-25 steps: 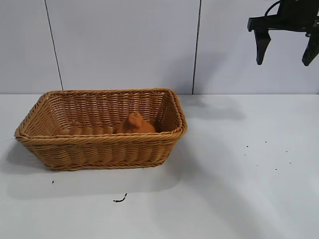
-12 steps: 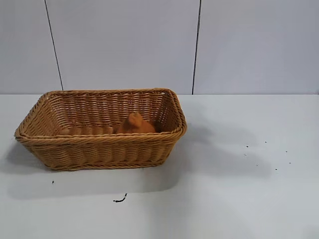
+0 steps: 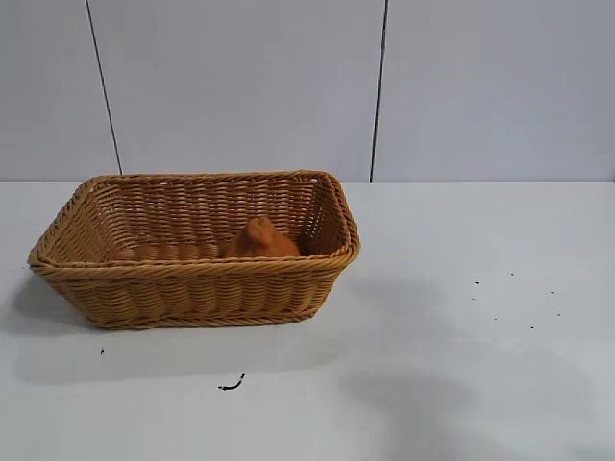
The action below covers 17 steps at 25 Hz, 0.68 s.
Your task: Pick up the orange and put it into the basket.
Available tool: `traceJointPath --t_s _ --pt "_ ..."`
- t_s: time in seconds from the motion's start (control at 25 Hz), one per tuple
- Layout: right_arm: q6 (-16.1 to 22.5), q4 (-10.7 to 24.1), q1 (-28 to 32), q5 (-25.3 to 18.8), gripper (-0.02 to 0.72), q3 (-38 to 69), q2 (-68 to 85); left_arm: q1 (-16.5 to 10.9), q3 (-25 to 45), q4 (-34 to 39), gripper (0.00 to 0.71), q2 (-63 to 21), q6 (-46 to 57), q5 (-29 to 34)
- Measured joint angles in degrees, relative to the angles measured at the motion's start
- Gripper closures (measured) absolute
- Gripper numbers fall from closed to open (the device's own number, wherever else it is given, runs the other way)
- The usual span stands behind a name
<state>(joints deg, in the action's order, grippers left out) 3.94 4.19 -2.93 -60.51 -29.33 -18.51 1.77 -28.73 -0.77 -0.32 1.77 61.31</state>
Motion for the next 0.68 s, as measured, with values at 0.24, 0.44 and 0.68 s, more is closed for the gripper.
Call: traceJointPath --t_s 0.24,0.44,0.68 --pt "-0.68 -1.08 0.00 1.82 0.073 1.26 12.30 0.00 0.00 0.00 0.044 0.00 0.00 0.00" --pt "-0.86 -1.19 0.00 2.06 0.073 1.26 18.64 0.00 0.00 0.00 0.044 0.00 0.00 0.00" --pt "-0.86 -1.19 0.00 2.06 0.073 1.26 18.71 0.00 0.00 0.00 0.044 0.00 0.00 0.00"
